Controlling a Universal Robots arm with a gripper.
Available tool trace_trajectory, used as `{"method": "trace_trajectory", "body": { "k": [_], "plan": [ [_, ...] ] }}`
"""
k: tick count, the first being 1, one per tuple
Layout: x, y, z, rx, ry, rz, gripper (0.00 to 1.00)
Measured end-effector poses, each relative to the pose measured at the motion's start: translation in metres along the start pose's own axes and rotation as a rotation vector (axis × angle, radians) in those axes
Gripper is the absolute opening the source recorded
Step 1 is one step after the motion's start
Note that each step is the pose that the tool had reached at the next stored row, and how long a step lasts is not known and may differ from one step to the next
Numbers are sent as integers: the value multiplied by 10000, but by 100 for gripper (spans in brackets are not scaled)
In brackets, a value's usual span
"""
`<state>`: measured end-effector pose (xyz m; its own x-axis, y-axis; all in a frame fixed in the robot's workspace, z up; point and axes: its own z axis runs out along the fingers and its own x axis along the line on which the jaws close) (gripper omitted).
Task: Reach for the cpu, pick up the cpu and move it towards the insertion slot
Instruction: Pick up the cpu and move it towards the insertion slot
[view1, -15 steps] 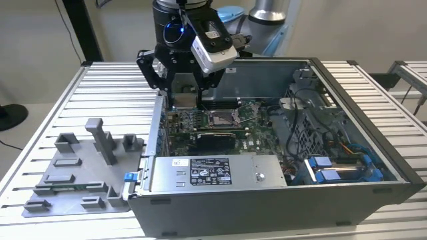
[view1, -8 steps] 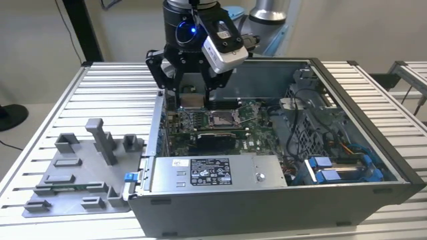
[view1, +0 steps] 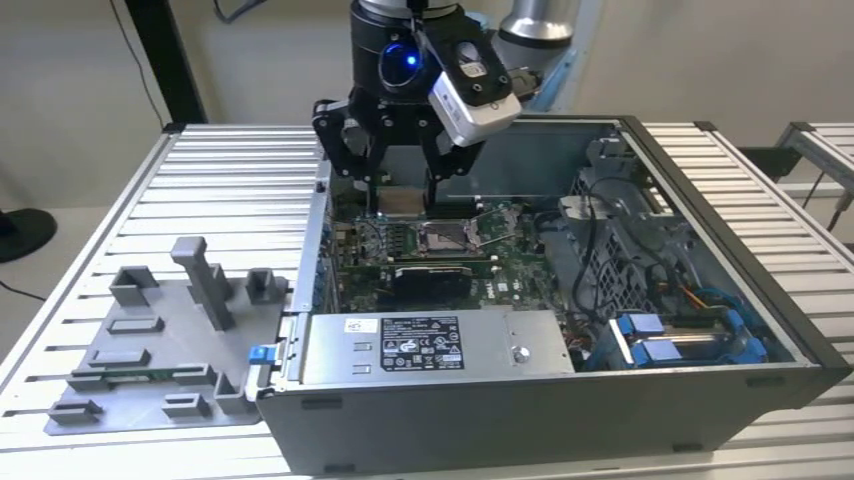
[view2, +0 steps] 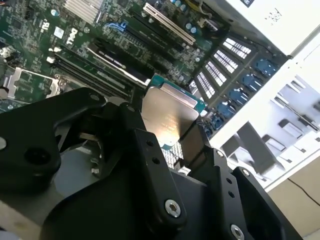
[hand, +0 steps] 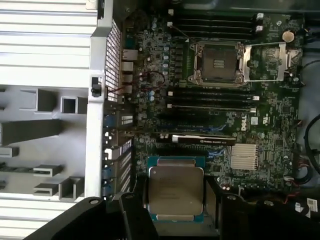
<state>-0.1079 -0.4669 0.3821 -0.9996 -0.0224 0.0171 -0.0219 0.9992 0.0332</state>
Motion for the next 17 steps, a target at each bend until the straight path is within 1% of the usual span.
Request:
{"method": "trace_trajectory", "body": {
  "k": [8, 12, 17],
  "plan": [
    [-280, -6, -5, 0, 0, -1, 0],
    [-436, -10, -7, 0, 0, -1, 0],
    [-575, -13, -8, 0, 0, -1, 0]
  ]
}}
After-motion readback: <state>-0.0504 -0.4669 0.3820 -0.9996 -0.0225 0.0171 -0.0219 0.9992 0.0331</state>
